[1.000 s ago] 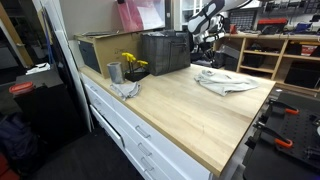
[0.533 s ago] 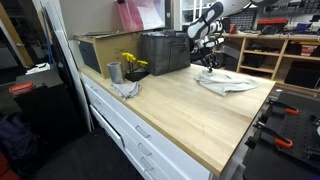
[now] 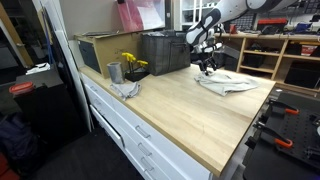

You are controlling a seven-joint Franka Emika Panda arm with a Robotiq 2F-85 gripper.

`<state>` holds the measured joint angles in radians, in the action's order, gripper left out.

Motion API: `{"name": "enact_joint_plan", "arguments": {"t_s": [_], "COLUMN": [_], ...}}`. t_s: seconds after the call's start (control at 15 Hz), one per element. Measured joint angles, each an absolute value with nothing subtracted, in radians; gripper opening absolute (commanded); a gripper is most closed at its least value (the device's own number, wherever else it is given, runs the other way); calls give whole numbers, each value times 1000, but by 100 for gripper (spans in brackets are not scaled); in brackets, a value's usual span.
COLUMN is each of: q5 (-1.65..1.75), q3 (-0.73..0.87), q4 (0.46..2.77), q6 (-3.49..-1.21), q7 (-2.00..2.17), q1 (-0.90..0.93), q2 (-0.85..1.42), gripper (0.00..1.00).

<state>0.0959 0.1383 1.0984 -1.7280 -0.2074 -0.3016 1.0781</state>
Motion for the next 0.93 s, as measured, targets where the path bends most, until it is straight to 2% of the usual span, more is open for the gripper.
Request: {"name": "enact_joint_plan", "arguments": {"t_s": [0.07,0.2,0.8,0.93], "q5": [96,96,97,97], "q3": [138,138,150,151], "q4": [1085,1057,999,999], "q6": [-1728,-1729,-1760,-1770], "q7": [-207,-207,-207,-207], "q1": [-302,-302,-310,-313], "q2": [1086,1103,1166,1166], "gripper": [74,70,1,0]}}
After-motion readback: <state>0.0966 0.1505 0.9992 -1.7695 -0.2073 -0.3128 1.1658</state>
